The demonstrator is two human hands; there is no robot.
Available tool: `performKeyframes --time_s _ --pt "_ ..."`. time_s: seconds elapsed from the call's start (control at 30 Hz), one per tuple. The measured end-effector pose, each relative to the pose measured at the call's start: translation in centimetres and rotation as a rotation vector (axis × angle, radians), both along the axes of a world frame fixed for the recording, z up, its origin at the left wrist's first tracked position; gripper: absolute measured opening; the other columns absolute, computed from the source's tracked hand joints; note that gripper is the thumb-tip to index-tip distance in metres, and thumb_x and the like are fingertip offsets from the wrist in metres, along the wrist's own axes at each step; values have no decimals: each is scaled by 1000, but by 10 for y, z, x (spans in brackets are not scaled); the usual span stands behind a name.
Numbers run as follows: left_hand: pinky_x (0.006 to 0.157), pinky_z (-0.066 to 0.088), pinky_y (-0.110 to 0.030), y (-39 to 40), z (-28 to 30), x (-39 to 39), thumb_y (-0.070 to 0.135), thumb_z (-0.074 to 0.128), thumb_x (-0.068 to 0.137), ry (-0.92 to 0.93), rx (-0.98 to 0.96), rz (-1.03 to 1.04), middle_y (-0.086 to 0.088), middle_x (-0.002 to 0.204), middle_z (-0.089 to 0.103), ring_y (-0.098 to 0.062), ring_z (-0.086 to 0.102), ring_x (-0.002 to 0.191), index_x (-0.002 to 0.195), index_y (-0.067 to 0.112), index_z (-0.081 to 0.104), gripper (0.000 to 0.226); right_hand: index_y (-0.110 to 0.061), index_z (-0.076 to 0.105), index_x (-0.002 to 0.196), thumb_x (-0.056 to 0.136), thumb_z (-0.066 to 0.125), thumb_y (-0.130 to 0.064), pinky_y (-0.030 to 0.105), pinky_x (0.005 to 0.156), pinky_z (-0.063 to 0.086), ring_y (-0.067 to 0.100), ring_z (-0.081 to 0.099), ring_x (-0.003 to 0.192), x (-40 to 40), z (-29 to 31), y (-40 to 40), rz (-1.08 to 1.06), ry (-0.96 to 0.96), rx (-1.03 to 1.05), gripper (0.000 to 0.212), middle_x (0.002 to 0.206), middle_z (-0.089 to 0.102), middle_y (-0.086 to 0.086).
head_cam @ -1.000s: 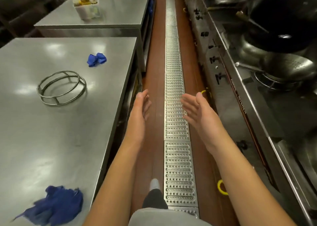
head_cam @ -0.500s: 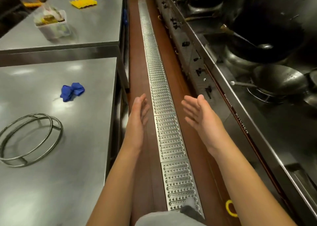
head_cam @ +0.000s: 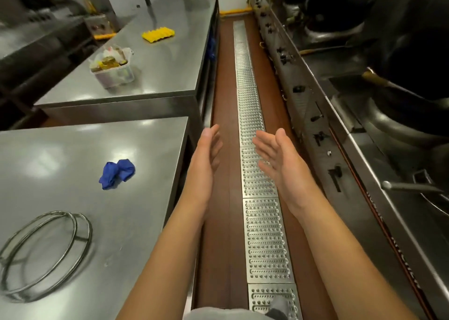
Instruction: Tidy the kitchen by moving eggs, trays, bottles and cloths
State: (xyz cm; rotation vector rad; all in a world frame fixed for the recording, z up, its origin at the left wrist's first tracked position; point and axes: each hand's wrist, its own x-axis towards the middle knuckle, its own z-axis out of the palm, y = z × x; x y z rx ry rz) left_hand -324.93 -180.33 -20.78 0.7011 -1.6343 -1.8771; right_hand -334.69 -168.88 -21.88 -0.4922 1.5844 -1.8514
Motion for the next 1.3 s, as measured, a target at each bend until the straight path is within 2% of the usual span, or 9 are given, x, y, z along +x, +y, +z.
performKeyframes --time_s 0.13,0.2,0.33,0.47,0.67,0.73,0.83,1.03,1.3 --pt "108 37 -26 -18 1 -49 66 40 90 3 -4 37 14 143 53 3 54 125 136 39 52 55 -24 50 143 102 25 -54 36 116 34 5 48 132 -54 4 -28 34 -1 -24 56 143 55 -6" --pt "111 36 -28 -28 -1 -65 68 38 84 0 11 52 14 144 53 3 53 127 137 39 52 61 -24 49 144 102 25 -54 37 117 33 6 48 133 -73 5 -39 46 -5 -16 57 144 55 -6" --pt "118 33 -36 -55 -6 -103 71 39 87 -23 -5 57 15 145 53 3 53 128 142 36 50 66 -25 49 143 102 26 -54 39 117 34 4 48 132 -113 1 -61 34 -13 -6 56 143 55 -7" --pt "114 35 -32 -90 -17 -151 68 33 86 -29 15 18 16 144 54 2 53 129 142 37 50 66 -24 50 142 101 28 -54 38 117 35 4 49 132 -155 -5 -87 2 -36 20 55 142 57 -7" --pt "105 43 -21 -157 -37 -230 62 31 92 8 62 -118 32 111 68 10 60 114 137 33 52 57 -31 54 136 79 50 -73 34 114 37 3 51 128 -218 -13 -148 -85 -43 72 71 139 58 -10" --pt "112 38 -27 -186 -36 -261 68 34 90 7 79 -166 25 127 64 7 57 121 143 31 50 66 -29 51 139 90 41 -68 34 115 36 2 50 129 -243 -9 -169 -131 -11 86 64 141 56 -10" --pt "118 32 -37 -229 -30 -306 73 36 89 -1 101 -236 16 145 54 2 52 130 147 34 47 71 -28 52 141 81 37 -67 32 113 38 1 52 126 -279 2 -200 -228 -2 84 73 140 57 -10" --pt "120 30 -37 -294 -14 -375 68 28 95 37 61 -345 11 153 47 0 47 135 151 31 42 69 -30 53 140 99 30 -58 28 108 41 1 52 128 -332 8 -252 -386 44 100 54 138 59 -13" --pt "119 31 -36 -353 4 -431 69 29 90 95 6 -376 13 152 47 2 48 134 151 31 41 73 -33 56 137 91 34 -66 26 105 42 0 53 127 -387 20 -300 -436 88 75 61 135 61 -16"
